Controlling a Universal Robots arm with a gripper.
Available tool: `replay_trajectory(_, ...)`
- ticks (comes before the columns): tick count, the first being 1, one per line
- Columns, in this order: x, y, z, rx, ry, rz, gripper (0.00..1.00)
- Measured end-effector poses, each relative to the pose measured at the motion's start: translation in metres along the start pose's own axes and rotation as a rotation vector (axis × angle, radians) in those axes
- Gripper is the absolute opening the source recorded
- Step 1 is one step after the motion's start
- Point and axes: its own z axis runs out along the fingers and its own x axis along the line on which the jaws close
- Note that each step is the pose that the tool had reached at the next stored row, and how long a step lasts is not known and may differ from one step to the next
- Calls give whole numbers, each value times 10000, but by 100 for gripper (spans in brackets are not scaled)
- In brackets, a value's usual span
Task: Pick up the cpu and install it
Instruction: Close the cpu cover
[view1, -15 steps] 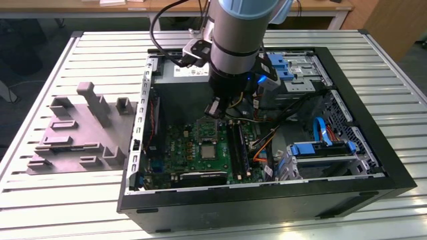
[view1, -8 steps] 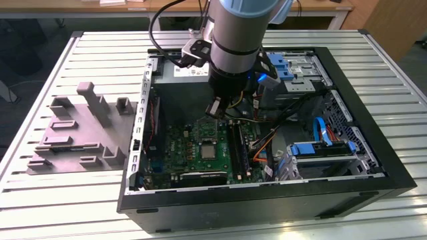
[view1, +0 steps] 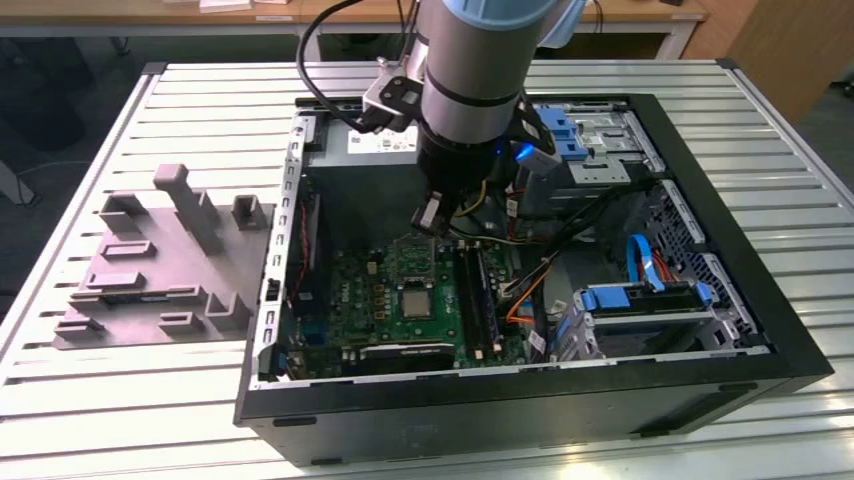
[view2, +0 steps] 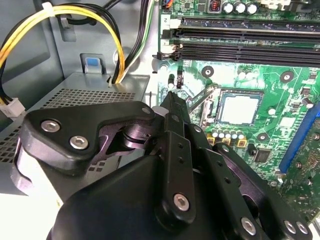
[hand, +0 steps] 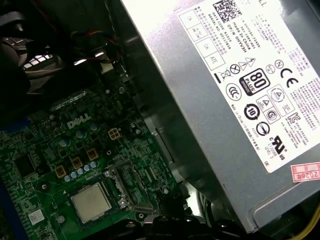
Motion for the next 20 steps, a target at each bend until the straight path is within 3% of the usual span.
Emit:
replay_trajectory(14,-2,4,-32,-65,42,-30,11)
replay_trajectory(18,-1,3,-32,68,313,-120,11)
replay_trajectory(20,5,1,-33,96,381,-187,11)
